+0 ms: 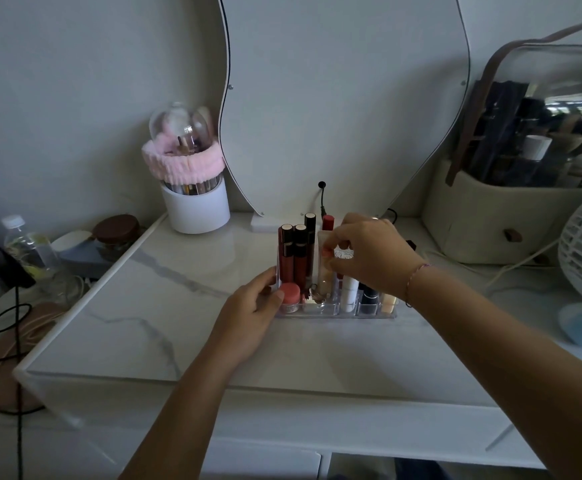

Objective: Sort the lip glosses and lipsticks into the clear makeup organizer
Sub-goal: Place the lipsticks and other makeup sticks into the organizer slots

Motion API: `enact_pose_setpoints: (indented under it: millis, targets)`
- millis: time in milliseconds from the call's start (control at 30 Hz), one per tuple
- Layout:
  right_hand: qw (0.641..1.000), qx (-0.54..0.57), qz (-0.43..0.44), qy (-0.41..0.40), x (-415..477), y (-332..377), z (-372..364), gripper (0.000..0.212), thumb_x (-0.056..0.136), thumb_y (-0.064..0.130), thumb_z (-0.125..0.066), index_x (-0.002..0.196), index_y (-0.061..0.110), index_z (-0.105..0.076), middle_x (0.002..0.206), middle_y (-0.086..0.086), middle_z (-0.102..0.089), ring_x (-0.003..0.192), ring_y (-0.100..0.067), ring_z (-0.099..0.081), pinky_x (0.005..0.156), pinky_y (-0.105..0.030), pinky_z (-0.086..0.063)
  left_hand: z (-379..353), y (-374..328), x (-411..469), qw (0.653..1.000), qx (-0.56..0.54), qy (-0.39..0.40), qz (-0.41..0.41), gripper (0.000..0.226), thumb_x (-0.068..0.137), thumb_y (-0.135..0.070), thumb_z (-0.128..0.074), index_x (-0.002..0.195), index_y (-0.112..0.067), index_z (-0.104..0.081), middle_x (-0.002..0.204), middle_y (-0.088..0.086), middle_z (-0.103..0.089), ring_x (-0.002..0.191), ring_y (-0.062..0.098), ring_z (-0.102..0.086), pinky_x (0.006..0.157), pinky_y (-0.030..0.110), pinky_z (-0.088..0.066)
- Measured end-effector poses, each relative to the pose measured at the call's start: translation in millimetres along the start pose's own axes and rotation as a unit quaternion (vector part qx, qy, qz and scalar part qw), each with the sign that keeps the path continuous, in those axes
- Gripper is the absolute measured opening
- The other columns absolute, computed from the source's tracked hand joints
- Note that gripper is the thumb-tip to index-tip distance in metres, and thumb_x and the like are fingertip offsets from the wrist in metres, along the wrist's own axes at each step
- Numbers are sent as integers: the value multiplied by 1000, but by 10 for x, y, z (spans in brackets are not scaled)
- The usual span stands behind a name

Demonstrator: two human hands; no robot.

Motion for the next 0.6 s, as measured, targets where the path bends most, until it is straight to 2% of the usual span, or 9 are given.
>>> enact_pose_setpoints:
  millis: [167, 267, 400, 500, 600]
  targets:
    - [1000, -17, -7, 10, 16, 13, 7, 22, 81, 34, -62, 101, 27, -66, 102, 2, -56, 95, -16, -52, 94, -37, -38, -10, 12, 6, 1000, -12, -4, 3, 35, 95, -29, -52, 127, -43, -53, 106, -25, -69, 95, -4, -63, 79, 16, -46]
    - [1000, -2, -10, 0, 13, 0, 16, 23, 81, 32, -63, 102, 24, -64, 98, 3, -55, 90, -15, -51, 93, -38, -42, 4, -41, -12, 1000, -9, -4, -6, 38, 95, -29, -52, 116, -61, -51, 101, -32, -67, 92, -7, -63, 75, 7, -44]
    - [1000, 21, 4, -8, -27, 2, 56, 27, 80, 29, -66, 104, 19, -61, 90, 5, -50, 82, -12, -48, 88, -35, -46, 13, -64, -11, 1000, -9, -6, -3, 40, 95, -29, -52, 114, -65, -49, 102, -36, -65, 91, -8, -62, 72, 4, -41]
    - [997, 76, -4, -29, -92, -115, 191, 25, 78, 30, -66, 101, 22, -62, 90, 6, -58, 80, -9, -56, 77, -22, -50, 9, -59, -17, 1000, -9, -5, -9, 42, 95, -28, -52, 112, -66, -49, 101, -33, -66, 92, -6, -62, 73, 6, -43]
    - [975, 168, -71, -128, -173, -450, 438, 14, 81, 30, -63, 95, 28, -64, 82, 16, -61, 75, 2, -58, 63, -5, -44, 5, -36, -20, 1000, -21, -5, -2, 38, 95, -29, -51, 121, -56, -51, 109, -33, -65, 104, -9, -58, 78, 4, -40]
Point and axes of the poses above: each hand's wrist, its own x-axis towards the middle knuckle, its own z-axis out of the back of the hand, y = z × x, the point moved 2 cm from there along x, towards the middle knuckle
